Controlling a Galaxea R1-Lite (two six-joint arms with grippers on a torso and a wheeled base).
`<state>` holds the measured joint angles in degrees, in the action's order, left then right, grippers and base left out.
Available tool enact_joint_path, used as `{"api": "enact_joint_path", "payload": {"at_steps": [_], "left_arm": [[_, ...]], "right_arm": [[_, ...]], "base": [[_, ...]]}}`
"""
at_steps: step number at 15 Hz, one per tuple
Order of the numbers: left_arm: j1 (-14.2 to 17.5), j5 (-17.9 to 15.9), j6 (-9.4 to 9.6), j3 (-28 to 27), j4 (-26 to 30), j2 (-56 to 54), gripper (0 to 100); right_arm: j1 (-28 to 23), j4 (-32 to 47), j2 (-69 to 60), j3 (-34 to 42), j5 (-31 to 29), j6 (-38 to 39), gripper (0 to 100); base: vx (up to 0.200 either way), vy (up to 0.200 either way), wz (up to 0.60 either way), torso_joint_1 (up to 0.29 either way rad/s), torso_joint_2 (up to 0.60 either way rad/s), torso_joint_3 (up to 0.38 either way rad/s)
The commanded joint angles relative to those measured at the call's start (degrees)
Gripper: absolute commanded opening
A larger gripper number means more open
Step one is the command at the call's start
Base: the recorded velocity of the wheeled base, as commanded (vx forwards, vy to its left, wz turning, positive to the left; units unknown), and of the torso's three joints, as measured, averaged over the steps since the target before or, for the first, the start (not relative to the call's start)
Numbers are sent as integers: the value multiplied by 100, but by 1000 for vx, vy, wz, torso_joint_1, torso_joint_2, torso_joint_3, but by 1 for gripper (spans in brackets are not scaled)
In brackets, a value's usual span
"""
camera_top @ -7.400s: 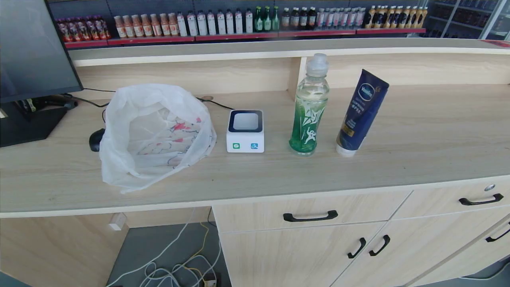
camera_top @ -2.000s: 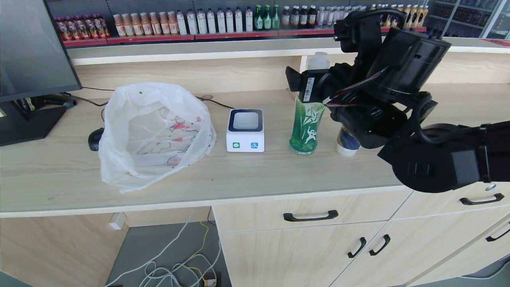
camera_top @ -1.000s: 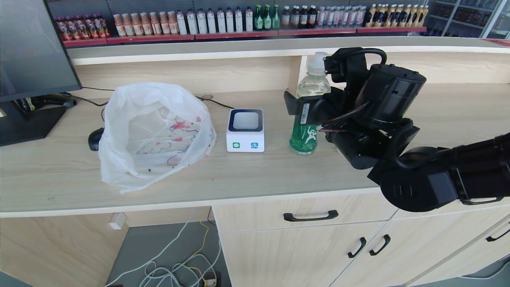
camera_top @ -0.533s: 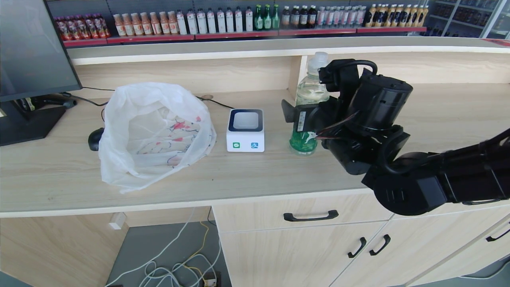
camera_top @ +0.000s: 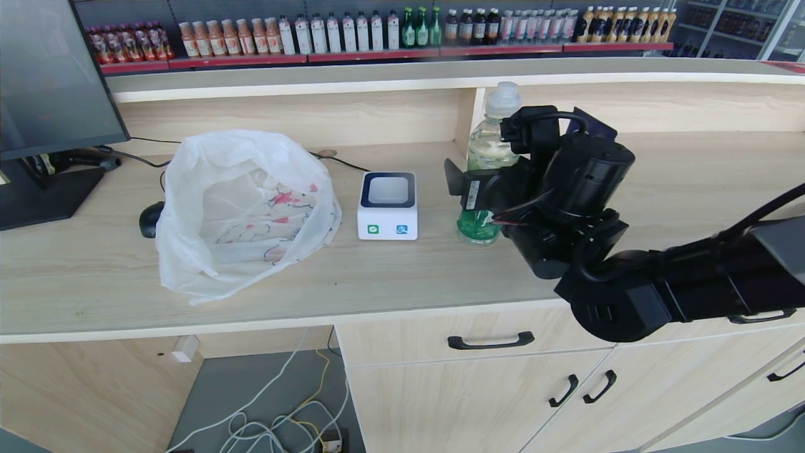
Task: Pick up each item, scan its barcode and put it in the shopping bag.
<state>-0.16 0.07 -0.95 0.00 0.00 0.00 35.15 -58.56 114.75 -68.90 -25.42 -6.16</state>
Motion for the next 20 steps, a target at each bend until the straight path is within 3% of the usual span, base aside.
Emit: {"api": "enact_joint_path", "payload": {"at_steps": [1, 14, 20], "left_arm": [[7, 1, -2, 0, 0, 9, 100], [-2, 1, -2, 0, 0, 9, 100], [-2, 1, -2, 0, 0, 9, 100]], "right_arm": [[1, -6, 118, -27, -7, -8, 100], [-140, -15, 241, -141, 19, -114, 100], [-140, -6, 469, -537, 19, -114, 100]], "base": [[0, 0, 0, 0, 0, 0], [0, 0, 0, 0, 0, 0], [0, 0, 0, 0, 0, 0]]}}
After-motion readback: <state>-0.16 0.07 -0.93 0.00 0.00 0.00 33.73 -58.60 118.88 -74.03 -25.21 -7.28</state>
